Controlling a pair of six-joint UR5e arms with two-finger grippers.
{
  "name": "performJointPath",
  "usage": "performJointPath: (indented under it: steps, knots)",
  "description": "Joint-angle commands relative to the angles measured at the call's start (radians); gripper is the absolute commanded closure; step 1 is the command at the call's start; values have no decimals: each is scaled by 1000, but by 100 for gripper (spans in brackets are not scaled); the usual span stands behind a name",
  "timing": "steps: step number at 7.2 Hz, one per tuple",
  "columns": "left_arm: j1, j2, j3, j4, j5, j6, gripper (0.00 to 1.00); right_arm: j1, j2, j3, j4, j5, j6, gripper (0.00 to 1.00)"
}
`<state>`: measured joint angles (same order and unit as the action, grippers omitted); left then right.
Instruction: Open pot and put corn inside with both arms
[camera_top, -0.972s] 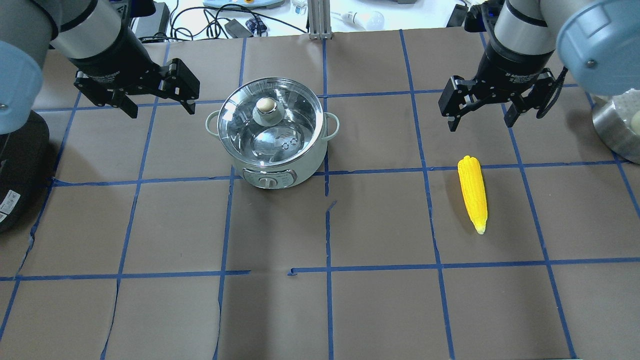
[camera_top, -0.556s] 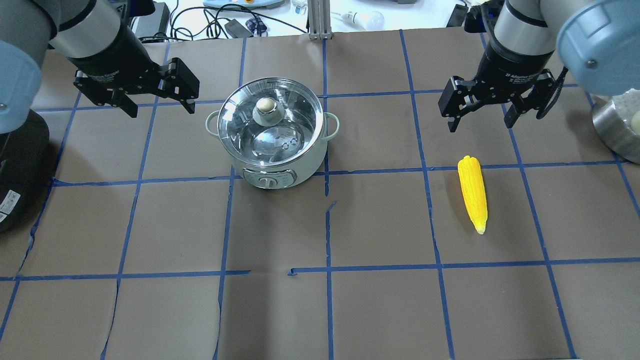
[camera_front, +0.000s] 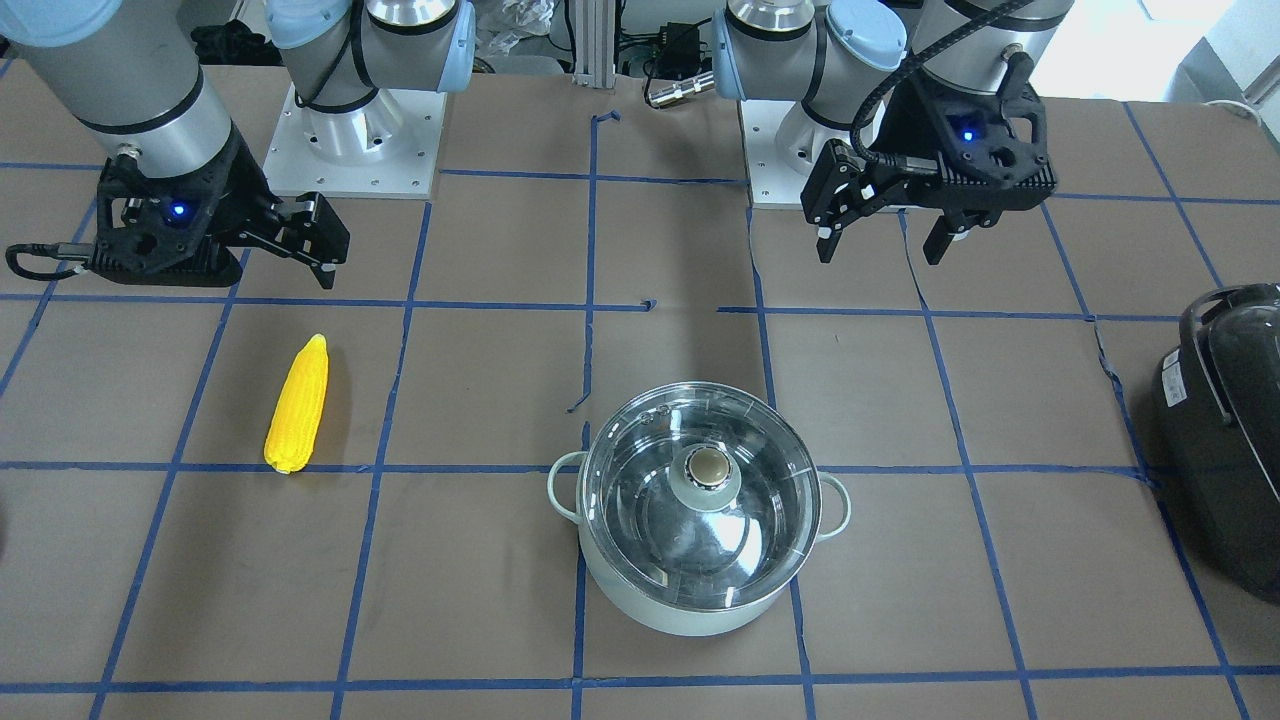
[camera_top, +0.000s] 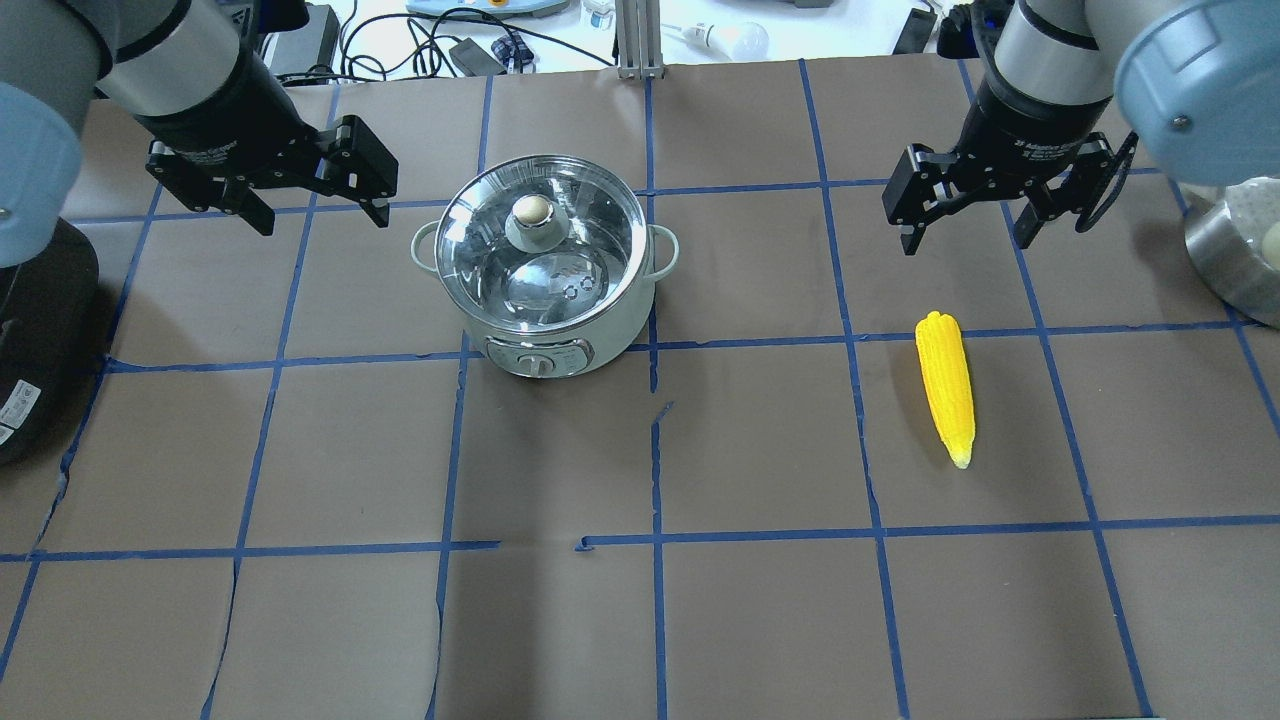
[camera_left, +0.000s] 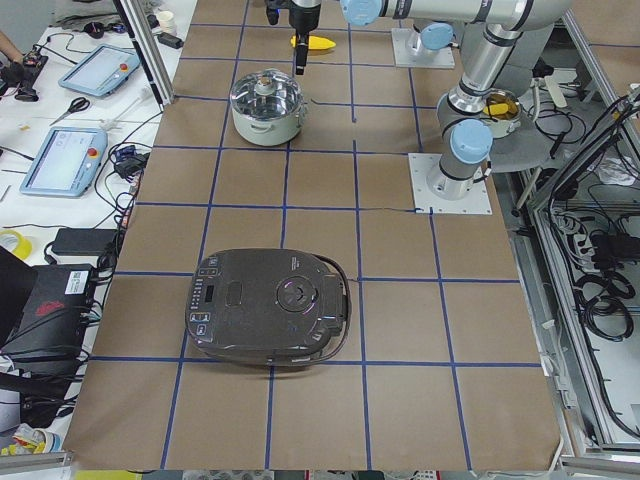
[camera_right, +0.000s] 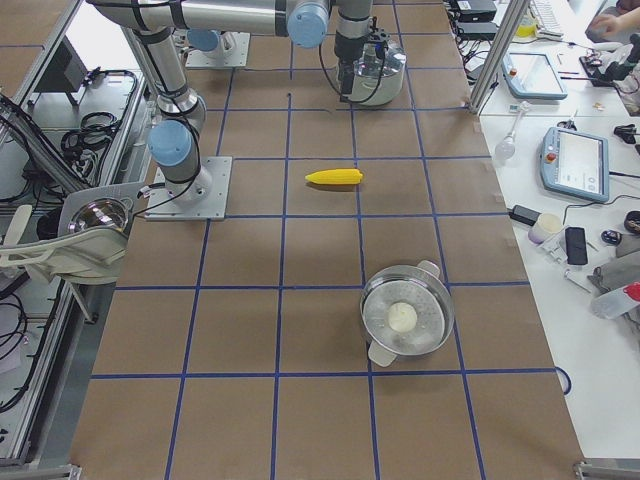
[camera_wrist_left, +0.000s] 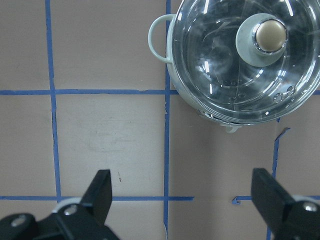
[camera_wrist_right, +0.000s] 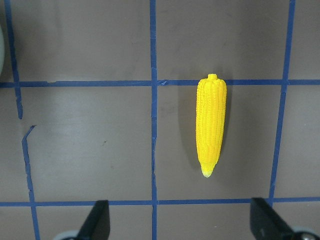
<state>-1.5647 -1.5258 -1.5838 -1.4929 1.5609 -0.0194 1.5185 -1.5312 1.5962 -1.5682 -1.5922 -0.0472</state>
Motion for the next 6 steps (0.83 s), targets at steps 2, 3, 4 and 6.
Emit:
performJointPath:
  steps: [2, 3, 4, 6]
  knots:
    - [0, -2, -1, 0, 1, 0, 0, -66, 10, 1, 5, -2, 6, 0]
    - [-3, -2, -1, 0, -1, 0, 0, -61, -1, -1, 7, 17, 7, 0]
    - [0, -2, -1, 2, -1, 1, 0, -45, -9, -1, 19, 20, -3, 0]
    - [-1, -2, 2, 2, -2, 0, 0, 6, -9, -1, 19, 15, -3, 0]
